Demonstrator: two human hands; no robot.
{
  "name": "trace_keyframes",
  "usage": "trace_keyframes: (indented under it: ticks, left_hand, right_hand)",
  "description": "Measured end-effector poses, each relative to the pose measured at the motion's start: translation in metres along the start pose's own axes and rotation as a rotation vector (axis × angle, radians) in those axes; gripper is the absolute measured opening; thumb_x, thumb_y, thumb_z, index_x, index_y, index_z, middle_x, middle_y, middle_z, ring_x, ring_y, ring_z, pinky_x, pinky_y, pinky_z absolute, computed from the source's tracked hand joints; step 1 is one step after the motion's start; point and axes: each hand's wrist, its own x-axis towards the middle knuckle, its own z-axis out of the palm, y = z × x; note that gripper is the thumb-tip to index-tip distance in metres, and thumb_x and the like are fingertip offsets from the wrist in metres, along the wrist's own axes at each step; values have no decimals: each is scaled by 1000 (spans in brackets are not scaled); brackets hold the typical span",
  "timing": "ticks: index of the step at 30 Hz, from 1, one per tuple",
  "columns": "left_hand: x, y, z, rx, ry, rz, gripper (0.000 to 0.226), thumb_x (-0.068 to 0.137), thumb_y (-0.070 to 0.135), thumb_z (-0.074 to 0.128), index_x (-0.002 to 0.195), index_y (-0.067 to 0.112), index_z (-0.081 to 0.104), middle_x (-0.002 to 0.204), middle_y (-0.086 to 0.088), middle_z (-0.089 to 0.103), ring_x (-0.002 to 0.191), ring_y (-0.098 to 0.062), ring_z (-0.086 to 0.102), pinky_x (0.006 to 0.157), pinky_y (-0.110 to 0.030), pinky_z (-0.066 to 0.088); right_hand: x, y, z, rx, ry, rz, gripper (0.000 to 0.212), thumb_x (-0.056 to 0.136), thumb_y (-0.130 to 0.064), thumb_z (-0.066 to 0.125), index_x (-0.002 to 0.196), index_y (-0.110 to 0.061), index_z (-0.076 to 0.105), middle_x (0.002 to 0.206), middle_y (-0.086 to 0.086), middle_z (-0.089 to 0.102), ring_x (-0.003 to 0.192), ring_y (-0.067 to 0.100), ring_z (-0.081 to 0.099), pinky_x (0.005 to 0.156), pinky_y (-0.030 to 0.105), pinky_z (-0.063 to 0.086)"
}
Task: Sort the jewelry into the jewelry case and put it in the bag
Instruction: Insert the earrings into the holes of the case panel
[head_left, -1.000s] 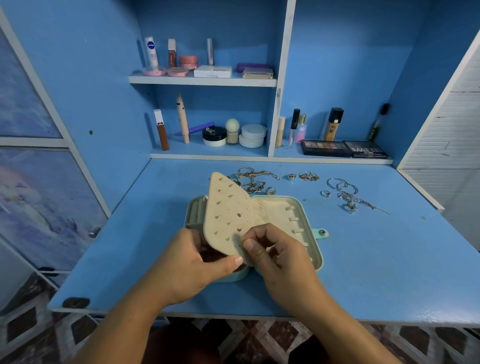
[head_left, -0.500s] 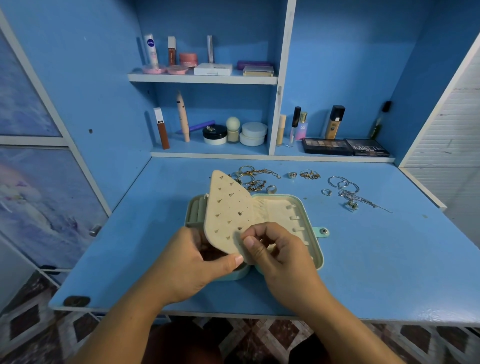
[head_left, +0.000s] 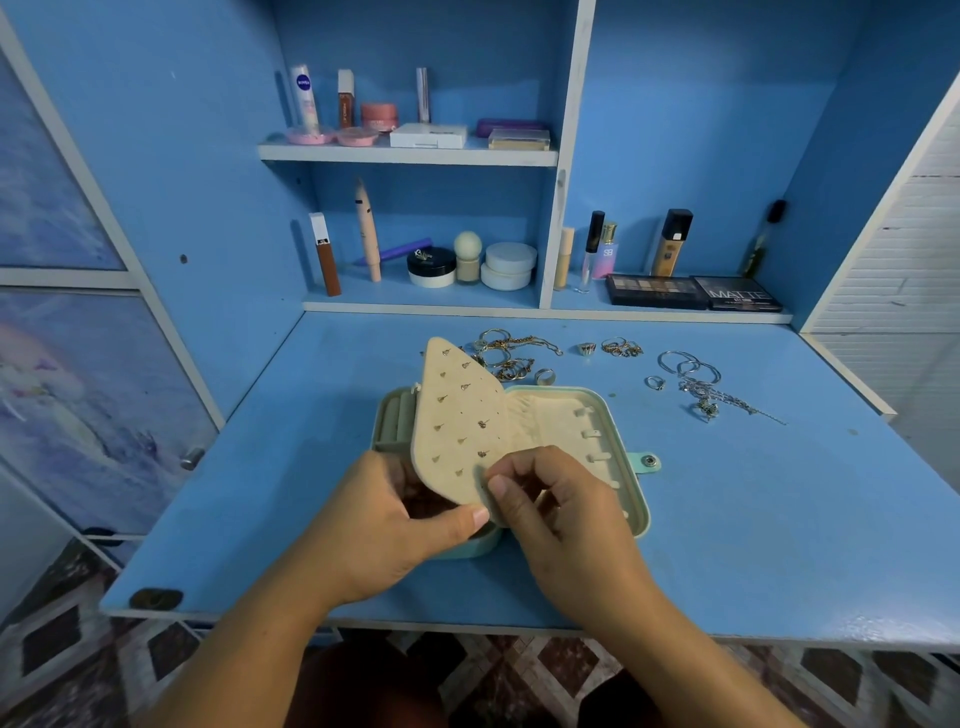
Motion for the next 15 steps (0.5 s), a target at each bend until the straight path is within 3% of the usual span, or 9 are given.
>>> trace_keyframes:
  ticks: [7,11,15]
  left_hand:
    - [0,0,-1,12,0,-5,30,77,6,77,96,28,73,98,14,75,97,-5,69,79,-12,51]
    - [0,-1,-2,29,-10,2,39,79,8,77,96,42,72,100,14,74,98,-6,69,81,-15,52]
    - [0,-1,-1,-3,-5,-6,36,77,11,79,94,42,73,99,12,75,97,-6,69,80,-15,52]
  right_hand:
    - [6,3,-3,140,23,85,8,92,-25,59,84,-27,62,70,-15,59,61,2,49,57,14,38]
    - [9,3,-4,169,-33,103,9,91,-27,61,84,-29,66,74,-10,58,64,6,46,60,19,38]
    - [11,1,-4,227,-75,166,11,91,-23,61,85,-27,70,70,-15,57,61,0,44,57,12,36]
